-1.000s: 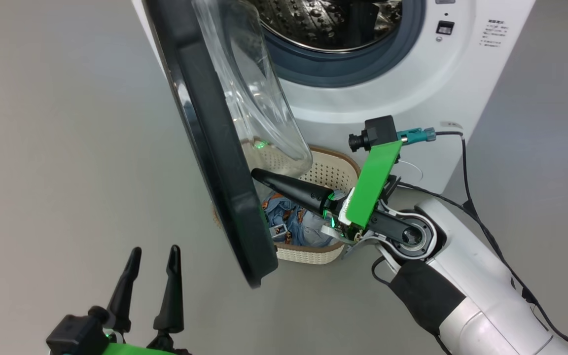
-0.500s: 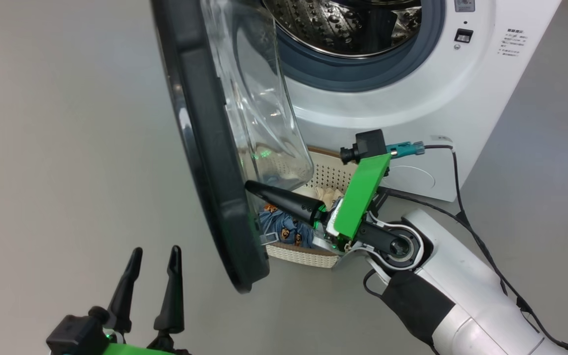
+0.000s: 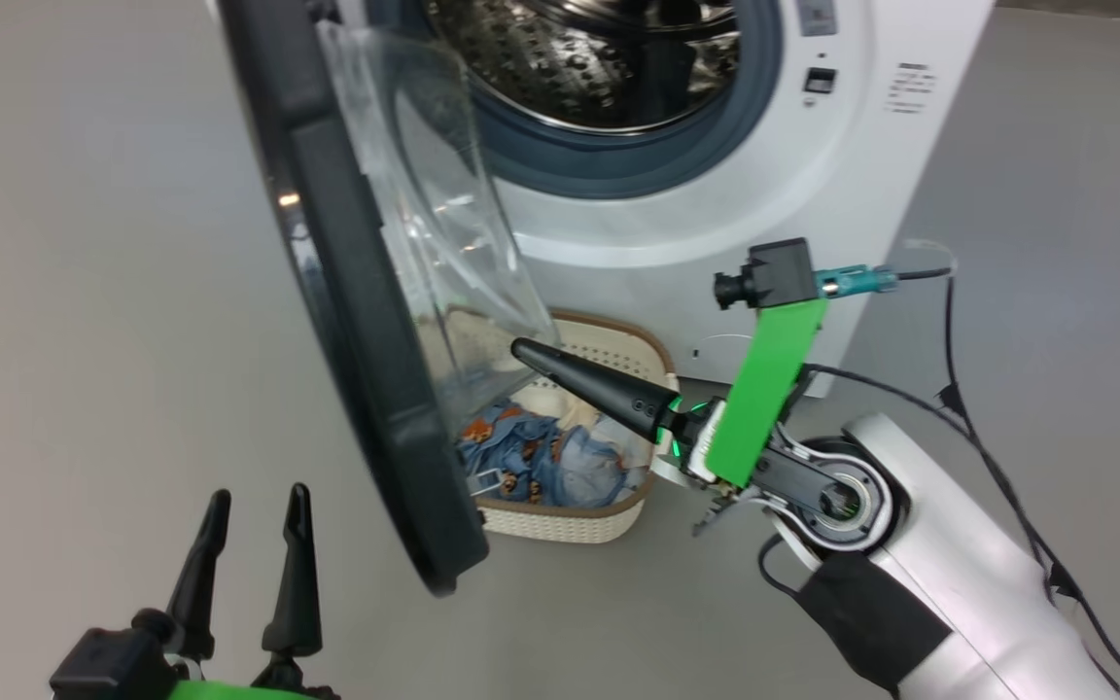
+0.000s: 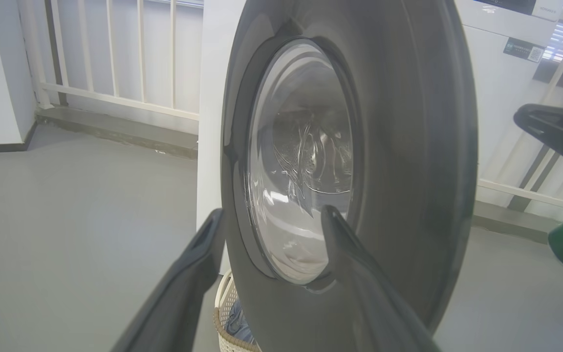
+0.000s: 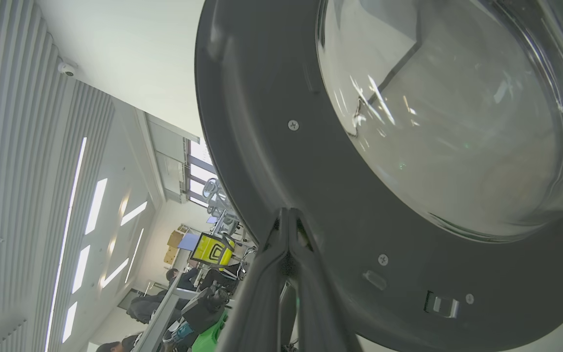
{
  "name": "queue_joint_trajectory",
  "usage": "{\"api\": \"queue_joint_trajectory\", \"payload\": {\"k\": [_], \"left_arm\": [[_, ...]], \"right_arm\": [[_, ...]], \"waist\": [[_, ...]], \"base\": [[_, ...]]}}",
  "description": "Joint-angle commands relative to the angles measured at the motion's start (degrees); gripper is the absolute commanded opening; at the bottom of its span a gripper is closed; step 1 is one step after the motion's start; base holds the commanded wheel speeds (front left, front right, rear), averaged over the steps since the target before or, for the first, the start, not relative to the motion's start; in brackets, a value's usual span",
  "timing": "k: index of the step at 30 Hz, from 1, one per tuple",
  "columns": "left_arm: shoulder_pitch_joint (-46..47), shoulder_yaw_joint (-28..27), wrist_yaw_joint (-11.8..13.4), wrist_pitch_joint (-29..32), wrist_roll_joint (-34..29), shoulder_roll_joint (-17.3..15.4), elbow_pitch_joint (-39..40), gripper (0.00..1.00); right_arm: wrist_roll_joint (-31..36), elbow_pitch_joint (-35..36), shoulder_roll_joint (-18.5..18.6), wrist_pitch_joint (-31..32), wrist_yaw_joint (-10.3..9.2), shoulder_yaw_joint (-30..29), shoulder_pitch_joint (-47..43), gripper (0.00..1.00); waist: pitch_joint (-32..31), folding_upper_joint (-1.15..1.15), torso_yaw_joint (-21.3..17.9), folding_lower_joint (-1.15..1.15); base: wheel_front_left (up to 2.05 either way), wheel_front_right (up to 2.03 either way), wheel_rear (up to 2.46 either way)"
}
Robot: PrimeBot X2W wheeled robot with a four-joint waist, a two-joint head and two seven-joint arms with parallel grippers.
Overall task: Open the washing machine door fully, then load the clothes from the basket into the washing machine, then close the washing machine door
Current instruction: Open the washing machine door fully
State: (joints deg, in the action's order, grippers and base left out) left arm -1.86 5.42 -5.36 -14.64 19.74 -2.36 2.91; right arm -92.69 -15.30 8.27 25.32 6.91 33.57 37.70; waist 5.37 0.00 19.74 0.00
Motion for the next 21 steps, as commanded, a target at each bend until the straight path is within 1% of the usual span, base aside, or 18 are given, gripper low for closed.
{"api": "queue_joint_trajectory", "payload": {"k": [1, 2, 3, 4, 9, 13, 17, 21], "left_arm": [[0.5, -1.9, -0.4, -0.4, -0.6, -0.5, 1.0, 1.0], [0.7, -2.0, -0.5, -0.4, -0.8, -0.5, 1.0, 1.0], [0.7, -2.1, -0.6, -0.4, -1.0, -0.5, 1.1, 1.0], [0.8, -2.3, -0.7, -0.4, -1.2, -0.5, 1.1, 1.0], [0.5, -3.3, -1.0, -0.4, -2.0, -0.5, 1.1, 1.0], [0.5, -3.6, -1.3, -0.4, -2.5, -0.5, 1.0, 1.0], [0.2, -4.3, -1.5, -0.4, -2.9, -0.5, 1.0, 1.0], [-0.5, -5.3, -1.6, -0.4, -3.6, -0.5, 1.0, 1.0]], "right_arm": [[1.0, 2.8, -0.6, -0.7, 0.58, -0.3, -0.9, 0.29], [1.8, 4.3, 0.1, -1.1, 0.58, -0.4, -1.6, 0.43], [3.1, 5.8, 1.1, -1.8, 0.58, -0.2, -2.3, 0.81], [4.2, 7.0, 2.0, -2.4, 0.58, 0.0, -3.0, 1.0], [8.6, 12.9, 6.5, -7.3, 0.58, 0.4, -5.8, 1.0], [13.8, 17.2, 12.1, -14.4, 0.58, 1.1, -8.2, 1.0], [18.6, 18.4, 17.9, -22.9, 0.58, 2.3, -11.3, 1.0], [24.1, 17.2, 22.9, -32.1, 0.58, 3.3, -13.7, 1.0]], "waist": [[-0.9, 0.0, -1.7, 0.0], [-1.1, 0.0, -2.1, 0.0], [-1.2, 0.0, -2.6, 0.0], [-1.3, 0.0, -3.0, 0.0], [-2.0, 0.0, -5.1, 0.0], [-2.4, 0.0, -6.0, 0.0], [-2.8, 0.0, -7.0, 0.0], [-3.1, 0.0, -8.3, 0.0]], "base": [[0.0, 0.0, 0.0], [0.0, 0.0, 0.0], [0.0, 0.0, 0.0], [0.0, 0.0, 0.0], [0.0, 0.0, 0.0], [0.0, 0.0, 0.0], [0.0, 0.0, 0.0], [0.0, 0.0, 0.0]]}}
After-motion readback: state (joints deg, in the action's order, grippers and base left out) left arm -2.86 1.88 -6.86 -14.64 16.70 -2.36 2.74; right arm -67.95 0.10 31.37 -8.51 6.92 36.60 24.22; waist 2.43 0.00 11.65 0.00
